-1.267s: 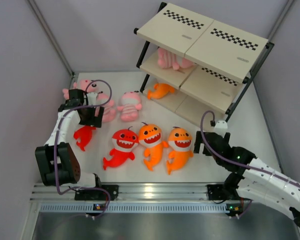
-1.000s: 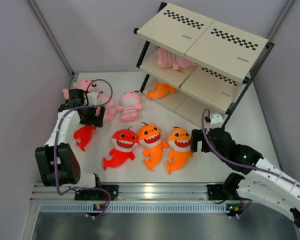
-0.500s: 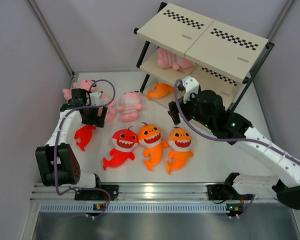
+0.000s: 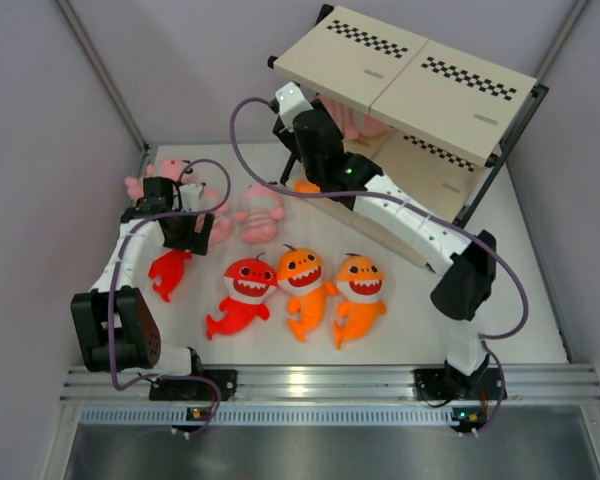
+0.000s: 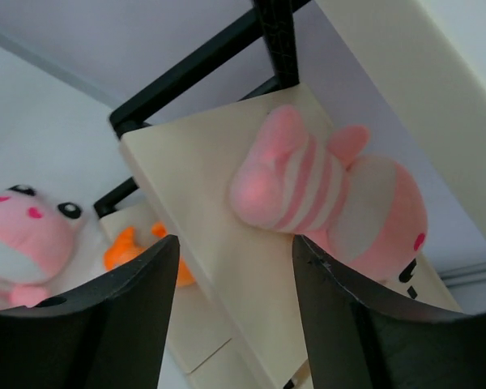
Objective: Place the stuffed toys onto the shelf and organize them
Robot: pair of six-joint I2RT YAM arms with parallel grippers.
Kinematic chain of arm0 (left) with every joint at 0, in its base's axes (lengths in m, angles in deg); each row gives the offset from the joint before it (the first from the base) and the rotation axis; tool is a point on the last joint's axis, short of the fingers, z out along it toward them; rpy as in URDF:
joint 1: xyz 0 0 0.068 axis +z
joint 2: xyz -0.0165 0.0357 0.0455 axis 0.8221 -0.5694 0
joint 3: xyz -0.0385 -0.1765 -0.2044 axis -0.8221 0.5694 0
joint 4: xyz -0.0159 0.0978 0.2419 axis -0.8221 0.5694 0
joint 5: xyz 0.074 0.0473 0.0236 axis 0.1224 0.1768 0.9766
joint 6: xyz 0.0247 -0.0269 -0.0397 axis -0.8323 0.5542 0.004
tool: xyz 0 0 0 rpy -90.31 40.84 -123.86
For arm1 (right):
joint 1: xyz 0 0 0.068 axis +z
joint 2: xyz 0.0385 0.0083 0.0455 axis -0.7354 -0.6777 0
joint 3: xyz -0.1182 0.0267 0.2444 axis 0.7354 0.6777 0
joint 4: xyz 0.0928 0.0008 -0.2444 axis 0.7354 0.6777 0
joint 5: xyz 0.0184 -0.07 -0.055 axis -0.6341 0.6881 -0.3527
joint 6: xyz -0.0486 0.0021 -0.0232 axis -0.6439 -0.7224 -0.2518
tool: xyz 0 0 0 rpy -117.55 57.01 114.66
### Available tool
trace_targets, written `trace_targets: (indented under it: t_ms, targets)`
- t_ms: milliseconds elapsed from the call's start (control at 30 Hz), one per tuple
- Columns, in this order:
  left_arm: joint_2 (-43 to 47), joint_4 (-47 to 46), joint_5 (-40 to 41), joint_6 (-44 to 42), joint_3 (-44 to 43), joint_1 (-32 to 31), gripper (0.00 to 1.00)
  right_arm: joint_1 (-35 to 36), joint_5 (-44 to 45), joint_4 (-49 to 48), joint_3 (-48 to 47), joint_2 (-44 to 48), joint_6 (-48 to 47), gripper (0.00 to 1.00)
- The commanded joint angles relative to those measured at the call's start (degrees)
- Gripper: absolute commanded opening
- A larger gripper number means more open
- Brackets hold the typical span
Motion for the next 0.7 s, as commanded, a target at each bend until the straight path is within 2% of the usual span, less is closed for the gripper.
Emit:
trace_targets:
  t_ms: [0,233,467,667]
  targets:
    - [0.43,-2.01,0.24,-0.68,-0.76,-0.29,0.98,-3.09,8.85,-3.98,-7.87,-5.23,-5.84,0.57]
    - [-0.36,-2.01,-0.19,-0.85,-0.76,-0.2,0.98,-4.77,3.4,-4.59,-9.11,-10.07,-6.55,0.57]
    - [-0.36,-2.01,-0.55,-0.77,-0.58,-0.2,0.98,-5.38,6.03,-11.54,-9.37,-13.58,-9.27,0.57]
    - [-0.36,-2.01,-0.55,-0.85,-0.49,-0.29,0.98,-6.61,6.39,-11.81,-10.61,-16.58,-9.71,0.55]
